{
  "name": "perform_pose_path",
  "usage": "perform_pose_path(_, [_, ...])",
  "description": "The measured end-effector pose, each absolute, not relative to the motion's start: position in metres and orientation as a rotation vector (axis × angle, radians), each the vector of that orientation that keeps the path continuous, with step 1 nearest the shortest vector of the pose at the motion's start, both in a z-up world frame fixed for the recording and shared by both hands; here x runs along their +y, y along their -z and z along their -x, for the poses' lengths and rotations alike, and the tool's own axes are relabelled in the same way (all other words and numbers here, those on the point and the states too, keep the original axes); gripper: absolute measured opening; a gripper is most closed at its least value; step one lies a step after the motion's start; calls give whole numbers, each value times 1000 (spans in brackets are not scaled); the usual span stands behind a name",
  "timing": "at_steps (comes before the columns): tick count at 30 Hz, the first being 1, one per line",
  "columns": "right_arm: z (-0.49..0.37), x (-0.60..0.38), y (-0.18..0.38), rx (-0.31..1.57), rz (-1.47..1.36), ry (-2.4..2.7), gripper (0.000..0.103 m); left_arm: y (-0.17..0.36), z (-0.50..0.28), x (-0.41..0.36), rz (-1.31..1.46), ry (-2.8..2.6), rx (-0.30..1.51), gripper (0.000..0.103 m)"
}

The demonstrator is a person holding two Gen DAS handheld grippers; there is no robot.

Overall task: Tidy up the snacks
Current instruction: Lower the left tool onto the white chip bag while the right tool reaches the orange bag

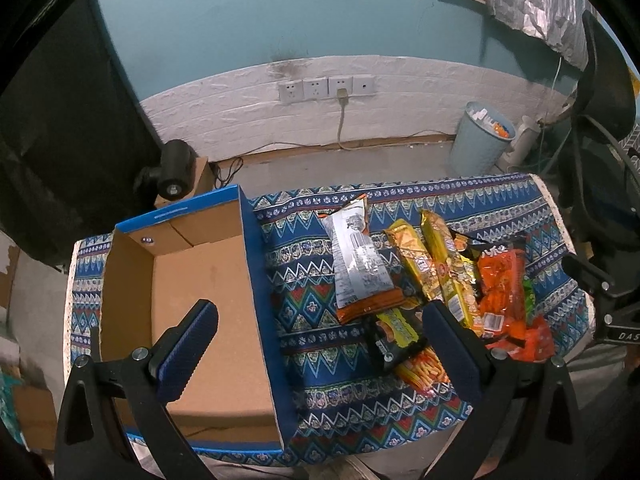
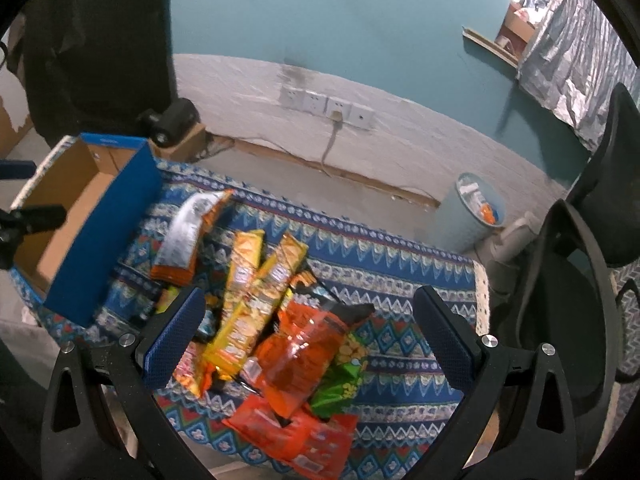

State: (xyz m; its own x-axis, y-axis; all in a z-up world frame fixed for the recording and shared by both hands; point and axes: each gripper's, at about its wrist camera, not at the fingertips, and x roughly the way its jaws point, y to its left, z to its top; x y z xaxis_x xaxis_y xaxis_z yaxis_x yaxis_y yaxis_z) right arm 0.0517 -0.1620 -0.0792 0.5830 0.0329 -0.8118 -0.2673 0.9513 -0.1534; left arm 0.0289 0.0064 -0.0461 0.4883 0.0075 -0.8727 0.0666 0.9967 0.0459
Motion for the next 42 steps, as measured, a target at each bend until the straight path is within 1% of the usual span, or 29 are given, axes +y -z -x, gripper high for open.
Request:
perform_pose_path(6, [-60, -167, 103, 1012, 260, -149, 101, 58, -45, -4, -109, 46, 1079, 103])
perform_pose_path(12, [-70, -171, 127, 1095, 229, -139, 101, 83, -74, -21, -184, 42, 1140, 103])
perform_pose_path(22, [-88, -181, 185, 1264, 161, -106, 101, 124, -110, -33, -206, 64, 1219, 103])
perform_pose_path(26, [-95, -180, 204, 1297, 147, -95, 101, 146, -115, -40, -280, 70, 1248, 103])
perform_pose_path(35, [-110, -179, 229, 1343, 102, -91, 101, 177, -129, -33, -262, 62, 1307, 103])
perform_pose_path(39, [-116, -172, 238, 1365, 121, -98, 87, 187, -141, -34, -239, 69, 1327, 103])
perform_pose_path(41, [-118, -172, 242, 1369, 141, -93, 77, 191, -149, -34, -217, 75, 1335, 103])
perform_pose_path(42, [-120, -172, 242, 1367, 143, -95, 76, 193, -153, -34, -207, 78, 1340, 103])
